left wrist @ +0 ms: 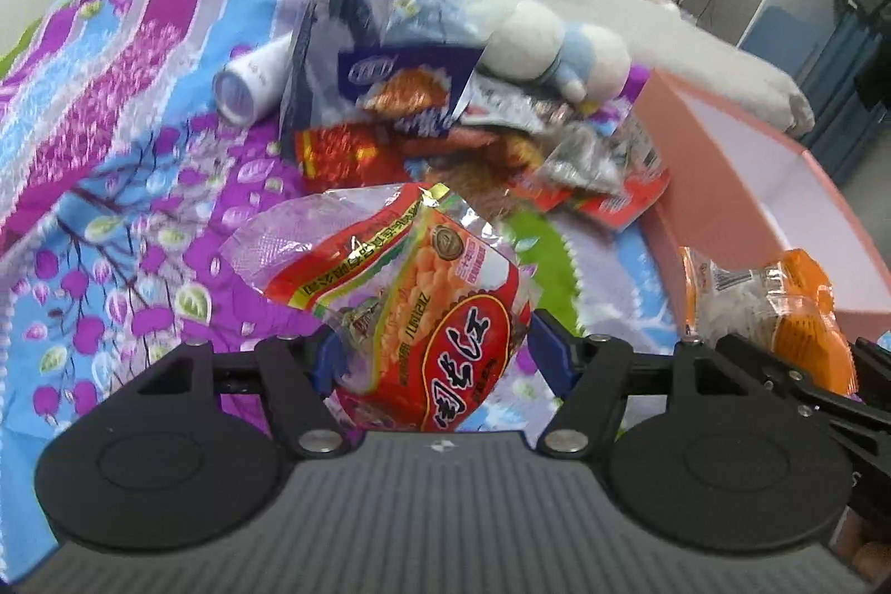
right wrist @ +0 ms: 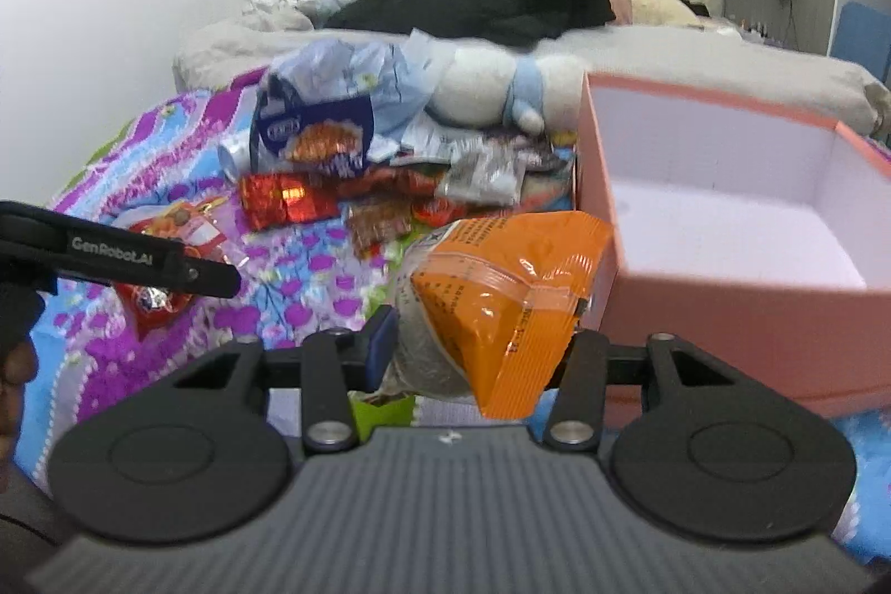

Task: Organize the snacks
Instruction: 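Carry both packets over the pink box and open both tools to drop them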

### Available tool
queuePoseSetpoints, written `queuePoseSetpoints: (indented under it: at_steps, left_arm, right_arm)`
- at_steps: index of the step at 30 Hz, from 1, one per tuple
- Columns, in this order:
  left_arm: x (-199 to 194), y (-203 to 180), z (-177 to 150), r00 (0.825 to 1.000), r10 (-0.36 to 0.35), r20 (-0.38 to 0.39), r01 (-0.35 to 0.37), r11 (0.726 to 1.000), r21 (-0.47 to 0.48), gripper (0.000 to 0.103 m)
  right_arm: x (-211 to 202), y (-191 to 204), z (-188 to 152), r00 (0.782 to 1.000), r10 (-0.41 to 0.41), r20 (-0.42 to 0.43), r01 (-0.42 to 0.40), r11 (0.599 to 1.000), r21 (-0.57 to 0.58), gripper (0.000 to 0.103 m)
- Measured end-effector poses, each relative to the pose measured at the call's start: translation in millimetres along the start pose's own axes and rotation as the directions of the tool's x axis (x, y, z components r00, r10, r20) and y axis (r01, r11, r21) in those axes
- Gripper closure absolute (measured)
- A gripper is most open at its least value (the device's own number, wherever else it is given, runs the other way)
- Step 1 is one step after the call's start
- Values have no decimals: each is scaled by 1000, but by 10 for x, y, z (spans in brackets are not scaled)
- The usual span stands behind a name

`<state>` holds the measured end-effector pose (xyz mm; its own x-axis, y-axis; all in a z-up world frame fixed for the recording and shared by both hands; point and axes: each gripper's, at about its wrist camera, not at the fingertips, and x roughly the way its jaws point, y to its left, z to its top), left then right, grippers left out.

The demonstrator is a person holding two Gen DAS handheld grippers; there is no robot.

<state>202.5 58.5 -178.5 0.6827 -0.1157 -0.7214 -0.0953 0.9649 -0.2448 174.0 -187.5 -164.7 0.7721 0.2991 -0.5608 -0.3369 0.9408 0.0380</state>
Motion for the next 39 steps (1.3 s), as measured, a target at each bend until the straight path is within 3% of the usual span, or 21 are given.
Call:
queuePoseSetpoints:
  at_steps: [6, 13, 25, 31, 39]
  left_arm:
    - [-192, -121, 238, 999, -26, 47, 25, 1000, 8, 31]
    - [-401, -356, 568, 991, -75, 112, 72, 997, 33, 31]
    - [-581, -1031, 1096, 956, -208, 205, 193, 977, 90, 31]
    - [-516, -1448, 1232, 940, -274, 204, 254, 960, 122, 31]
    - [-163, -1993, 1191, 936, -333, 113, 313, 935, 165, 31]
  right_arm:
    - [-147, 8, 256, 998, 5, 66, -4, 1000, -11, 54]
    - [-294, -151, 612, 989, -43, 143, 45, 999, -12, 54]
    - [-558, -696, 1169, 949, -178, 261, 177, 984, 29, 54]
    - [-583, -1031, 1198, 934, -252, 253, 241, 968, 75, 54]
    - [-442, -1454, 970, 933, -326, 154, 309, 942, 128, 54]
